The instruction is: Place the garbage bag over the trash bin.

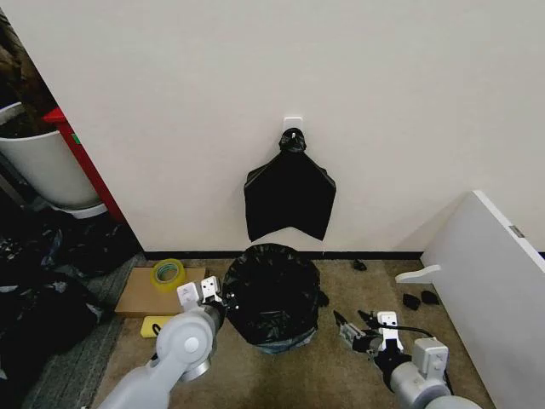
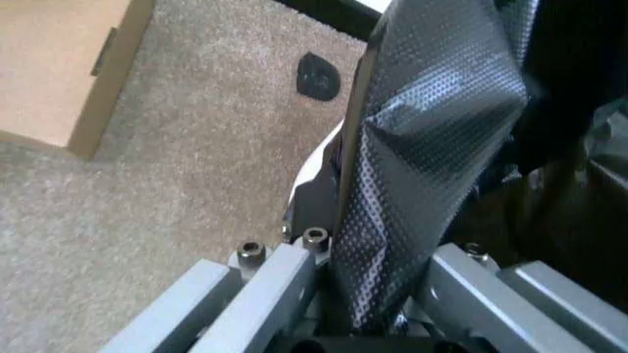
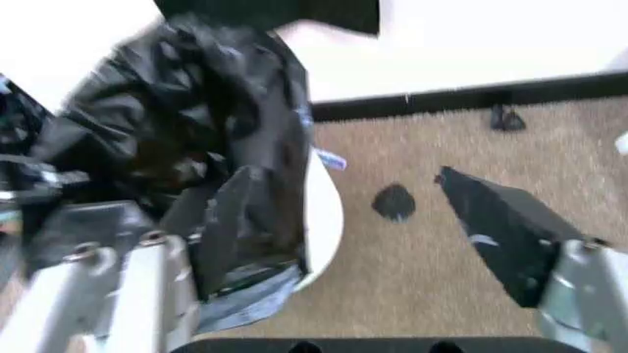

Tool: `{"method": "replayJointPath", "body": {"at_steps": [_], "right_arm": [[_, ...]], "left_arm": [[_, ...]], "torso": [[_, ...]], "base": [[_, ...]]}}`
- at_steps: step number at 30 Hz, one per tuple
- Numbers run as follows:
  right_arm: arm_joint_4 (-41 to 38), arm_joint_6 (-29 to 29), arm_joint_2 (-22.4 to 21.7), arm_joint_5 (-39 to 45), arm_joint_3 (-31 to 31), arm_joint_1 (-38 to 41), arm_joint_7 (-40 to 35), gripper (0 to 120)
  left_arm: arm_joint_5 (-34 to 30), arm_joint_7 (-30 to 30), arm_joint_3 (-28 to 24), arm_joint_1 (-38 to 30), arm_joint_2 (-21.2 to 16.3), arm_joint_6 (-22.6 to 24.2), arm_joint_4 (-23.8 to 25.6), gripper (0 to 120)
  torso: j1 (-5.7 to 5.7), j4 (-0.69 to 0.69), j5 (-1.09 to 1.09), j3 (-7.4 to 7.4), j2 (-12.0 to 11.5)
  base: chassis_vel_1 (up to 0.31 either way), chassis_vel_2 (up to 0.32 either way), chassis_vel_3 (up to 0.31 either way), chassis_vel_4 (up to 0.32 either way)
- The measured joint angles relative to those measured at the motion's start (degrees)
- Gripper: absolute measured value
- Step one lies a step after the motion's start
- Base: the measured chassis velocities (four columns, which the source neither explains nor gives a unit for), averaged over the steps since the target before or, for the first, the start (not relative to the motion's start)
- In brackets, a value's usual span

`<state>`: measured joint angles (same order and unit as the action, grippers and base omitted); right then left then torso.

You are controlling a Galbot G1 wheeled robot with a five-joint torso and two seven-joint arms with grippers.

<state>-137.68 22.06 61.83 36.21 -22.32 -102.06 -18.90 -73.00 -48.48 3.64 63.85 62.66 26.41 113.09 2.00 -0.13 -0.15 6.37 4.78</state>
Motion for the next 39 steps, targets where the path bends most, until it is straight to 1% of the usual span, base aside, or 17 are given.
{"method": "replayJointPath", "body": {"at_steps": [2,3,4,6,7,8,9,13,17,24,27,28,31,32,37,38,39], "right_arm": [[-0.2,-0.6,0.5,-0.9,0.1,-0.3,0.5,80],[-0.5,-1.0,1.2,-1.6,0.4,-0.4,0.9,88],[-0.5,-1.0,1.2,-1.6,0.4,-0.4,0.9,88],[-0.5,-1.0,1.7,-1.9,0.9,-0.3,0.9,97],[-0.4,-1.0,1.8,-2.0,1.0,-0.1,1.0,98],[-0.4,-1.0,1.8,-2.0,1.0,-0.1,1.0,98],[-0.3,-1.0,2.1,-2.1,1.4,0.1,1.0,100],[-0.3,-0.6,2.4,-2.1,1.8,0.7,0.9,100],[-0.3,-0.3,2.4,-2.0,1.9,1.0,0.9,100],[-0.3,-0.2,2.4,-1.9,1.9,1.0,0.8,100],[-0.4,0.0,2.5,-1.8,2.1,1.2,0.7,100],[-0.4,0.0,2.5,-1.8,2.1,1.2,0.7,100],[-0.6,0.1,2.6,-1.8,2.3,1.1,0.7,100],[-0.6,0.1,2.6,-1.8,2.3,1.1,0.7,100],[-1.1,0.1,2.7,-1.8,2.1,0.5,0.7,100],[-1.1,0.1,2.7,-1.8,2.1,0.5,0.7,100],[-1.2,0.1,2.8,-1.8,2.0,0.4,0.7,100]], "left_arm": [[0.1,0.0,-0.4,-1.1,0.6,0.0,-1.2,0],[-0.1,0.2,-1.0,-3.3,2.0,0.0,-3.8,0],[-0.1,0.2,-1.0,-3.3,2.0,0.0,-3.8,0],[-0.1,0.4,-1.9,-5.5,3.4,0.0,-6.9,0],[0.0,0.4,-2.5,-6.3,4.1,0.2,-8.1,0],[0.0,0.4,-2.5,-6.3,4.1,0.2,-8.1,0],[0.0,0.6,-3.7,-7.6,5.2,0.4,-10.2,0],[0.5,0.8,-4.5,-8.8,7.1,0.7,-13.3,0],[1.4,1.3,-4.6,-8.9,7.6,0.8,-14.7,0],[3.1,1.9,-4.3,-8.1,6.9,0.0,-13.8,2],[3.5,2.3,-4.0,-7.4,6.1,-0.2,-11.2,16],[3.5,2.3,-4.0,-7.4,6.1,-0.2,-11.2,16],[3.9,2.5,-3.6,-7.0,5.6,-0.1,-9.0,31],[3.9,2.5,-3.6,-7.0,5.6,-0.1,-9.0,31],[5.4,4.2,-2.8,-5.7,4.9,0.0,-5.6,53],[5.4,4.2,-2.8,-5.7,4.9,0.0,-5.6,53],[5.8,4.7,-2.3,-5.3,4.7,0.0,-4.3,58]], "torso": [[0.00,0.00,0.00,0.00,0.0],[0.00,0.00,0.01,0.00,0.0],[0.00,0.00,0.01,0.00,0.0],[0.00,-0.01,0.01,0.00,0.0],[0.00,0.00,0.02,0.00,0.0],[0.00,0.00,0.02,0.00,0.0],[0.00,-0.01,0.01,0.00,0.0],[0.00,0.01,0.04,-0.01,0.0],[0.00,0.01,0.01,-0.01,0.0],[0.00,0.00,-0.02,0.00,0.0],[0.01,0.00,-0.02,0.01,0.0],[0.01,0.00,-0.02,0.01,0.0],[0.01,-0.02,0.00,0.01,0.0],[0.01,-0.02,0.00,0.01,0.0],[0.01,-0.01,0.00,0.00,0.0],[0.01,-0.01,0.00,0.00,0.0],[0.01,-0.01,0.00,0.00,0.0]], "base": [[0.000,0.000,0.000,0.000],[0.000,0.000,0.000,0.000],[0.000,0.000,0.000,0.000],[0.000,0.000,0.000,0.000],[0.000,0.000,0.000,0.000],[0.000,0.000,0.000,0.000],[0.000,0.000,0.000,0.000],[0.000,0.000,0.000,0.000],[0.000,0.000,0.000,0.000],[0.000,0.000,0.000,0.000],[0.000,0.000,0.000,0.000],[0.000,0.000,0.000,0.000],[0.000,0.000,0.000,0.000],[0.000,0.000,0.000,0.000],[0.000,0.000,0.000,0.000],[0.000,0.000,0.000,0.000],[0.000,0.000,0.000,0.000]]}}
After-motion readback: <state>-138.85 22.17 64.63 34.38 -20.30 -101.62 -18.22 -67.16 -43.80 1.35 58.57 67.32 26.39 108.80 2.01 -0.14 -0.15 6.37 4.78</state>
